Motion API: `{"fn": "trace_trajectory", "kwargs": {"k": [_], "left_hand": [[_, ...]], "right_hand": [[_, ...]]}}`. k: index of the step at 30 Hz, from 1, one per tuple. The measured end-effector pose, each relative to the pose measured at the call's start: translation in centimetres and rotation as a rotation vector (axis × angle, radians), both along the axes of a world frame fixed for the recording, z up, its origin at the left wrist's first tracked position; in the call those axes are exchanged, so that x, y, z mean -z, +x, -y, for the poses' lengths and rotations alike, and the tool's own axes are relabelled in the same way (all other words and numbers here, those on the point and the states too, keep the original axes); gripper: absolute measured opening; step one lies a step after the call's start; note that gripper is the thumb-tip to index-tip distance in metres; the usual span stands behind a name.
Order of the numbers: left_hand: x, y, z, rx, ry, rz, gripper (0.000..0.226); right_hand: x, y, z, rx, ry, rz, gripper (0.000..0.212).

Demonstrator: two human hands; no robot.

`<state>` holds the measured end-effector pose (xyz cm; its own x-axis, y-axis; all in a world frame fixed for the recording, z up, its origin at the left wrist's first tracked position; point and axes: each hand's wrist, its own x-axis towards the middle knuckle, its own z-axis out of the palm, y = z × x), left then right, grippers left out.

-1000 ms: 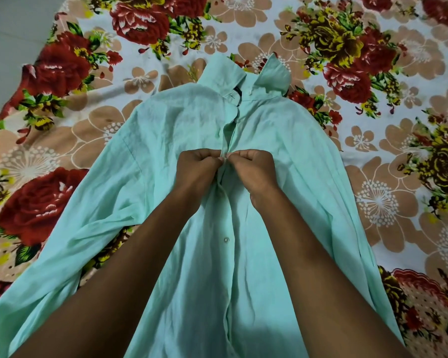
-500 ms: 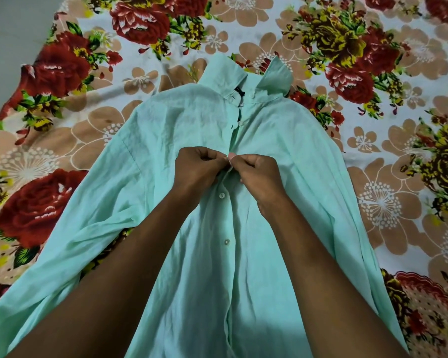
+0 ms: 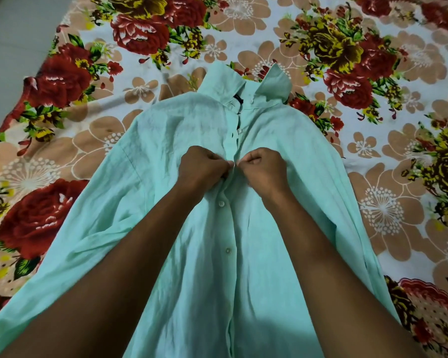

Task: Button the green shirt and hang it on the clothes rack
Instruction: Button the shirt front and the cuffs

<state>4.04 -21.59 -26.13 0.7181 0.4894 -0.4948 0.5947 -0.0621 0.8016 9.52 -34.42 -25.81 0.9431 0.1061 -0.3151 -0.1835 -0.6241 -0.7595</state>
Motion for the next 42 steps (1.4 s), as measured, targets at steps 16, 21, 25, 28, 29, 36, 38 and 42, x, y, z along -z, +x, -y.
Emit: {"fn": "trace_trajectory", "kwargs": {"k": [16, 21, 25, 28, 29, 36, 38, 42], "left_hand": [[-0.3, 5.8, -1.2, -0.084, 0.075, 0.035, 0.018], [-0.8, 6.6, -1.6, -0.130, -0.092, 0.003, 0.014], [-0.4, 6.2, -1.3, -0.107, -0.084, 0.050, 0.014], [-0.2, 6.1, -0.8, -0.109, -0.092, 0.062, 0.015], [-0.2, 6.1, -0.8, -0.118, -0.101, 0.064, 0.015], [-0.4, 6.1, -0.6, -0.194, -0.188, 0.074, 0.020], [-0.4, 6.1, -0.5, -0.198, -0.200, 0.079, 0.018], [-0.6, 5.8, -0.5, -0.213, -0.248, 0.085, 0.014]], "right_hand": [[0.2, 6.0, -2.6, 0.085, 0.140, -0.128, 0.012], [0.0, 5.5, -2.2, 0.130, 0.312, -0.214, 0.004], [0.1, 5.2, -2.1, 0.101, 0.309, -0.231, 0.013], [0.0, 5.4, -2.0, 0.095, 0.325, -0.250, 0.008], [0.0, 5.5, -2.0, 0.098, 0.330, -0.257, 0.004], [0.1, 5.4, -2.0, 0.100, 0.339, -0.264, 0.010], [0.1, 5.4, -2.0, 0.105, 0.345, -0.268, 0.009], [0.0, 5.5, -2.1, 0.116, 0.339, -0.276, 0.012]]}}
